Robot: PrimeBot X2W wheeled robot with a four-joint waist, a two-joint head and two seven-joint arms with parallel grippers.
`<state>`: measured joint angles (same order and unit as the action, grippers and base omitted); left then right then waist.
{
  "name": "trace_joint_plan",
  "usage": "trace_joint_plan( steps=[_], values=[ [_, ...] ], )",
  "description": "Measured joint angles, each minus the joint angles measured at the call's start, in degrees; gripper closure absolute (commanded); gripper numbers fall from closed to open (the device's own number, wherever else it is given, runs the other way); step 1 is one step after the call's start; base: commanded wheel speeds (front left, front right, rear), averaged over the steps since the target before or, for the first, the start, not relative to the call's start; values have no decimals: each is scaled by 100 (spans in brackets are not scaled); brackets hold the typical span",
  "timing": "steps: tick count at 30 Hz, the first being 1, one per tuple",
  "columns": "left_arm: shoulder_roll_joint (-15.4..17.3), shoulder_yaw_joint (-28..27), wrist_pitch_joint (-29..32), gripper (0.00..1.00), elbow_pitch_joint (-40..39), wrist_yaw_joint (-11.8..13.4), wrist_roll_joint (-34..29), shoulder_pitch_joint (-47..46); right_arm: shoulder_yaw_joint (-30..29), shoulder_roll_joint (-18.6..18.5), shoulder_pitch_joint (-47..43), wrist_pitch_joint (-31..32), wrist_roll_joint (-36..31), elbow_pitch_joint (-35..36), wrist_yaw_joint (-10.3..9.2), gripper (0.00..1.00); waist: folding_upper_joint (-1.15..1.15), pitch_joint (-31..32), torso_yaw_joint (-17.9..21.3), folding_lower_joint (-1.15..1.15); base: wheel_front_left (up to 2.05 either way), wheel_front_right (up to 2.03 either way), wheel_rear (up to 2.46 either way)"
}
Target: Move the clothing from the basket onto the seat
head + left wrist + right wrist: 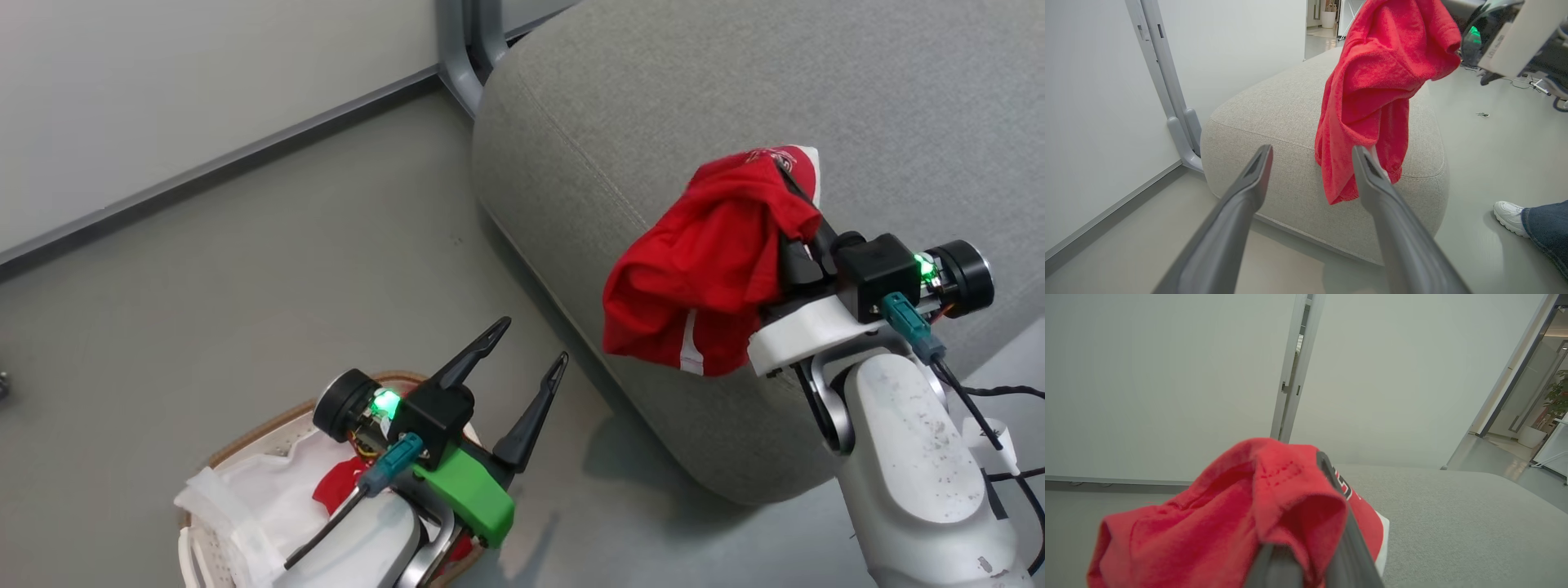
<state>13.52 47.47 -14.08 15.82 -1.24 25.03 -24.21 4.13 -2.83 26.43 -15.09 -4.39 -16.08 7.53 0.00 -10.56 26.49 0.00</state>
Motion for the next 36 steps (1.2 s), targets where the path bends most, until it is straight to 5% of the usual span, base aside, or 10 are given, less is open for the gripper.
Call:
trace_joint_plan(
  steps=[12,23,36],
  values=[
    [122,-19,123,0,-165,83,-103,-320,-563,1,285,0,178,-96,0,100,0,-668,101,0,0,0,0],
    [248,-13,296,0,-505,159,-403,-860,-1505,-30,2314,0,-113,-466,0,100,0,-1399,-302,0,0,0,0],
    [347,188,645,0,-1199,333,-1027,-1511,-2514,-1824,5108,535,-488,-1993,0,100,0,-2516,-980,1,0,0,0]
  ],
)
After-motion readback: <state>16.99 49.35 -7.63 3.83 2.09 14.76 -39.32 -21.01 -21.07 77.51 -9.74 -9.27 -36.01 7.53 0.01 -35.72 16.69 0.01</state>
